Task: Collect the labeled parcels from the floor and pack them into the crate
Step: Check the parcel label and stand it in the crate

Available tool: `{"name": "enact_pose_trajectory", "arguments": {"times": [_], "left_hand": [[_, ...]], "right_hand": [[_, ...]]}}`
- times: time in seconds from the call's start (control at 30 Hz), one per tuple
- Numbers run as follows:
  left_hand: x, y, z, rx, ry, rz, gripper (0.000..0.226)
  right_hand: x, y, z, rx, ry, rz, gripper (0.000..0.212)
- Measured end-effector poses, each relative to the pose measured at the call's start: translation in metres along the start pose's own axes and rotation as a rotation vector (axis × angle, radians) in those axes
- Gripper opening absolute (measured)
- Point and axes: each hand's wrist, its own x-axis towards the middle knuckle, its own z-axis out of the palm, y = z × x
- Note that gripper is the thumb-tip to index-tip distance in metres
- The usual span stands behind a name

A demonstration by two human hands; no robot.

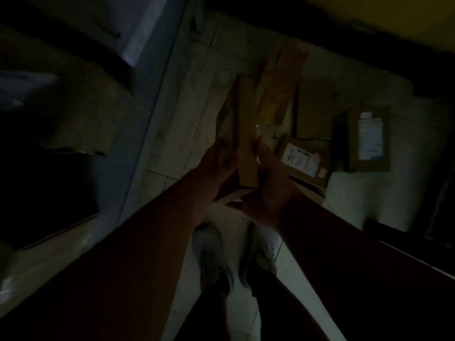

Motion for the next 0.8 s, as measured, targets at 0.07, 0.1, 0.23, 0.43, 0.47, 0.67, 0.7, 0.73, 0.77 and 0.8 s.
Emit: {"name": "enact_pose_trajectory", "arguments": {"times": [0.07, 0.1, 0.23, 0.43, 0.47, 0.67, 0.7, 0.73, 0.77, 0.8], "left_hand": [[-0.045, 0.032, 0.010, 0.085, 0.015, 0.102, 0.112], [-0.066, 0.048, 0.013, 0.083, 0.043, 0.137, 0.112], [-0.163, 0.119, 0.024, -0.014, 0.210, 0.171, 0.102], [-0.332, 0.217, 0.070, -0.164, 0.146, 0.477, 0.029], [-0.358, 0.232, 0.078, -0.179, 0.124, 0.545, 0.033], [-0.519, 0.310, 0.106, -0.284, 0.234, 0.856, 0.023], [-0.547, 0.318, 0.112, -0.306, 0.308, 0.919, 0.019], [-0.572, 0.322, 0.120, -0.301, 0.410, 0.988, 0.026], [-0.595, 0.322, 0.129, -0.287, 0.536, 1.044, 0.037], [-0.615, 0.316, 0.139, -0.277, 0.673, 1.084, 0.046]], "right_hand": [[-0.055, -0.023, 0.017, 0.039, -0.040, -0.001, 0.083], [-0.083, -0.034, 0.026, -0.003, -0.045, -0.015, 0.081], [-0.206, -0.080, 0.065, -0.223, 0.026, -0.206, 0.043], [-0.396, -0.133, 0.129, -0.543, 0.153, -0.659, 0.022], [-0.422, -0.139, 0.141, -0.575, 0.167, -0.739, 0.030], [-0.544, -0.176, 0.212, -0.697, -0.046, -1.023, 0.050], [-0.561, -0.176, 0.224, -0.691, -0.100, -1.085, 0.049], [-0.577, -0.173, 0.235, -0.679, -0.154, -1.153, 0.048], [-0.591, -0.167, 0.243, -0.673, -0.203, -1.219, 0.049], [-0.603, -0.160, 0.248, -0.686, -0.247, -1.275, 0.051]]}}
